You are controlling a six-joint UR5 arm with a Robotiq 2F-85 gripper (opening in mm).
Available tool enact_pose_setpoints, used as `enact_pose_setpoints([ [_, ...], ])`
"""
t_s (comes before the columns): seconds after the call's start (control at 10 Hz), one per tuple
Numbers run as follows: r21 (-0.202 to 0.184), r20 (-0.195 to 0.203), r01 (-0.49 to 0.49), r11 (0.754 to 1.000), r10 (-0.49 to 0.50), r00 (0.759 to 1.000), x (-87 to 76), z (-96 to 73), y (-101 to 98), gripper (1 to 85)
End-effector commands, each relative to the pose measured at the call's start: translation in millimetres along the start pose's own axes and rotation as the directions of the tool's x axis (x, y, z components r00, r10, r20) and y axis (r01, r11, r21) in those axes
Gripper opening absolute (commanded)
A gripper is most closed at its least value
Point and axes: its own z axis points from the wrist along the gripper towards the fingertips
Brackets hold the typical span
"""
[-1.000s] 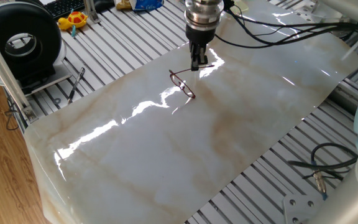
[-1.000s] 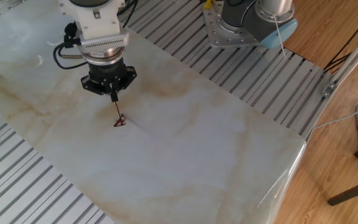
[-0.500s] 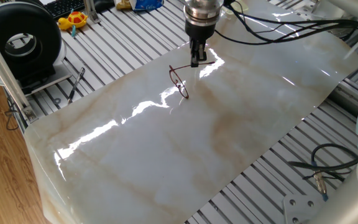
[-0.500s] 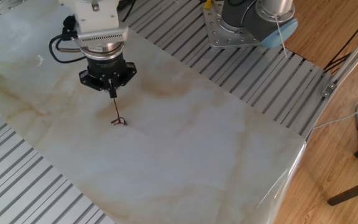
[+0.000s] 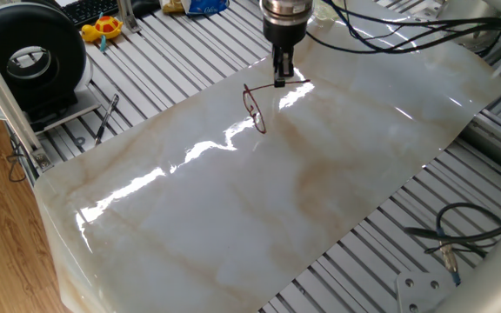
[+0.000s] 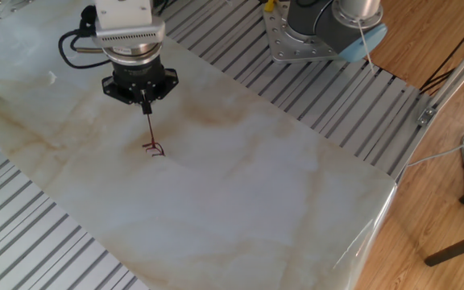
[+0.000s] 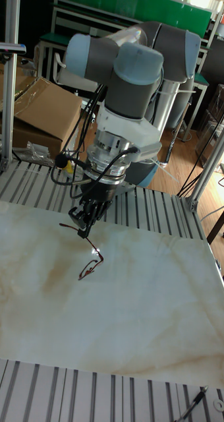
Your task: Unfold the leg of the glasses (with one hand)
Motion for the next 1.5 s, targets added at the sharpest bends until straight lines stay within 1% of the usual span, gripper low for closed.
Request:
enact_pose_setpoints([
  [0.0,0.009,0.001,-0.019,1.000,0.019,1.000,-6.7,-13.7,3.1,1.3],
  [0.1,0.010,0.002,-0.015,1.000,0.014,1.000,-6.9,-13.7,2.8,1.3],
  [0.3,0.022,-0.011,-0.005,1.000,0.005,1.000,-3.1,-13.8,-0.7,1.3],
  [0.5,0.037,-0.029,0.058,0.998,-0.057,0.998,8.2,-14.5,-8.2,1.3],
  [0.7,0.039,-0.036,0.096,0.995,-0.095,0.995,17.7,-7.3,-15.0,1.3],
  [0.8,0.055,-0.055,0.136,0.989,-0.133,0.990,23.8,-5.0,-24.3,1.3],
  [0.9,0.061,-0.061,0.150,0.987,-0.146,0.987,27.2,-4.5,-27.1,1.3],
  [1.2,0.080,-0.063,0.189,0.979,-0.185,0.981,40.7,1.2,-35.6,1.3],
  [1.4,0.064,-0.036,0.169,0.984,-0.167,0.985,35.5,3.0,-29.7,1.3],
])
